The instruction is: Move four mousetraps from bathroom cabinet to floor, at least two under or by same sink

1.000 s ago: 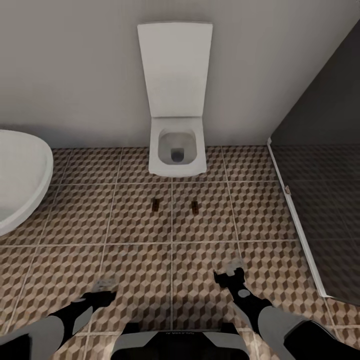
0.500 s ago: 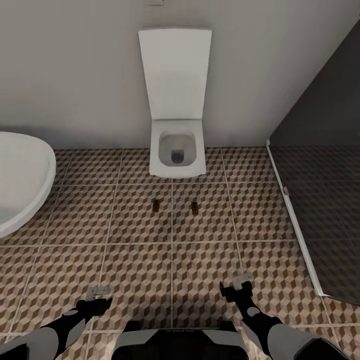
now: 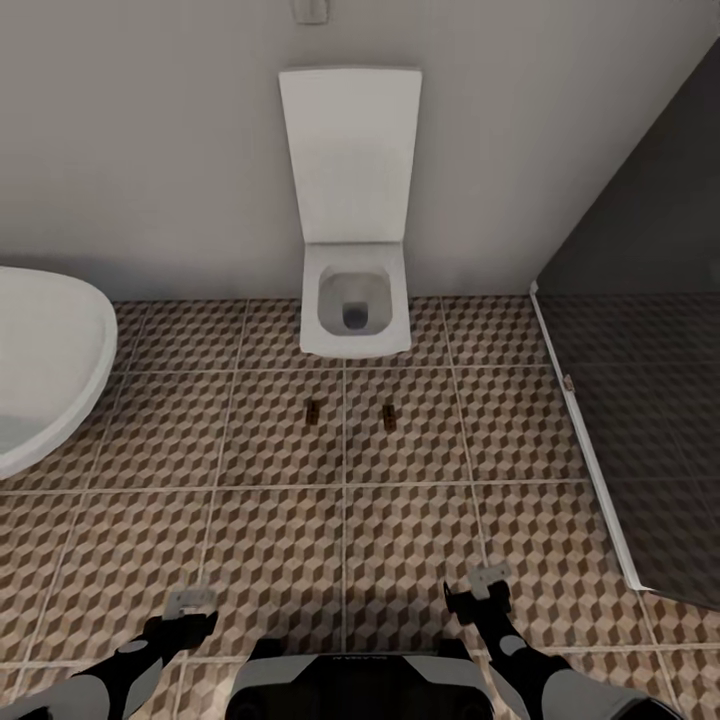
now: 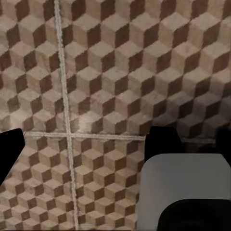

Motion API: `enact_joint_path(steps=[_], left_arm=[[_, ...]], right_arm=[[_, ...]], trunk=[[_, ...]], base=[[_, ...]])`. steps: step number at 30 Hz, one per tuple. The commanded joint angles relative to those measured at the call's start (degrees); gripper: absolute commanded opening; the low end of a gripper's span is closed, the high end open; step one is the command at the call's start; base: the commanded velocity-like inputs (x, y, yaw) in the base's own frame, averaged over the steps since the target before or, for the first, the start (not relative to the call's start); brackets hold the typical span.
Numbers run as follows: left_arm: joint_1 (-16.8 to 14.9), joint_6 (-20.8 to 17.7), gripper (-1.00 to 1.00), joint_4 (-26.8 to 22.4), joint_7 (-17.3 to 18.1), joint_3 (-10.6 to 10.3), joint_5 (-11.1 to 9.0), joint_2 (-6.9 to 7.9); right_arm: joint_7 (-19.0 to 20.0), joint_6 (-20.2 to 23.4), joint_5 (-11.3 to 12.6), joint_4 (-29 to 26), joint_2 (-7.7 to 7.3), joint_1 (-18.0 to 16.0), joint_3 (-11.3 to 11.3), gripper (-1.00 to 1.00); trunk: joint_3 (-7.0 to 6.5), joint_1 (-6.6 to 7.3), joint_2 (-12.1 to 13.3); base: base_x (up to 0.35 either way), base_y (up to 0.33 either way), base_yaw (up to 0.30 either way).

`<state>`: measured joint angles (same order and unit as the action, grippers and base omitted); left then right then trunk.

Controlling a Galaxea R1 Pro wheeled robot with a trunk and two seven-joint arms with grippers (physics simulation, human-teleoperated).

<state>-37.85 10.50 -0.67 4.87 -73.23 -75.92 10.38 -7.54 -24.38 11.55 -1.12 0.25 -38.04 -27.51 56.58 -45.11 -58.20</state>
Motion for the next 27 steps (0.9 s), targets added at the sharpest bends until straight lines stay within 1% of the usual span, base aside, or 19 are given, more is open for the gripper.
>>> enact_joint_path(steps=[1, 8, 15, 18, 23, 25, 27], left_arm=[[0.17, 0.29, 1.0, 0.04, 0.21, -0.42, -0.59, 0.02], [1.36, 2.56, 1.0, 0.32, 0.16, -0.42, -0.62, 0.0], [1.92, 3.32, 1.0, 0.4, 0.15, -0.42, -0.63, -0.04], [2.04, 3.4, 1.0, 0.4, 0.15, -0.42, -0.63, -0.1], [2.38, 3.45, 1.0, 0.41, 0.14, -0.54, -0.63, -0.24], [2.69, 3.47, 1.0, 0.41, 0.14, -0.59, -0.63, -0.34], [2.74, 3.47, 1.0, 0.41, 0.14, -0.59, -0.63, -0.35]], right_arm=[[-0.18, -0.2, 0.48, 0.06, 0.02, 0.07, -0.51, 1.0], [-0.19, -0.42, 0.49, 0.1, -0.01, 0.41, -0.47, 1.0], [-0.2, -0.48, 0.49, 0.14, -0.13, 0.5, -0.44, 1.0], [-0.2, -0.54, 0.49, 0.15, -0.53, 0.51, -0.44, 1.0], [-0.14, -0.76, 0.55, 0.15, -1.79, 0.69, -0.44, 1.0], [-0.11, -1.33, 0.57, 0.13, -2.31, 2.12, -0.44, 1.0], [-0.11, -1.84, 0.57, 0.14, -2.36, 2.33, -0.44, 1.0]], trunk=[[-0.21, 0.22, 0.39], [-1.95, 1.76, 3.2], [-3.82, 3.29, 6.01], [-4.63, 3.95, 7.21], [-5.99, 5.05, 9.22], [-6.53, 5.49, 10.02], [-7.08, 5.93, 10.82]], base=[[0.0, 0.0, 0.0], [0.0, 0.0, 0.0], [0.0, 0.0, 0.0], [0.0, 0.0, 0.0], [0.0, 0.0, 0.0], [0.0, 0.0, 0.0], [0.0, 0.0, 0.0]])
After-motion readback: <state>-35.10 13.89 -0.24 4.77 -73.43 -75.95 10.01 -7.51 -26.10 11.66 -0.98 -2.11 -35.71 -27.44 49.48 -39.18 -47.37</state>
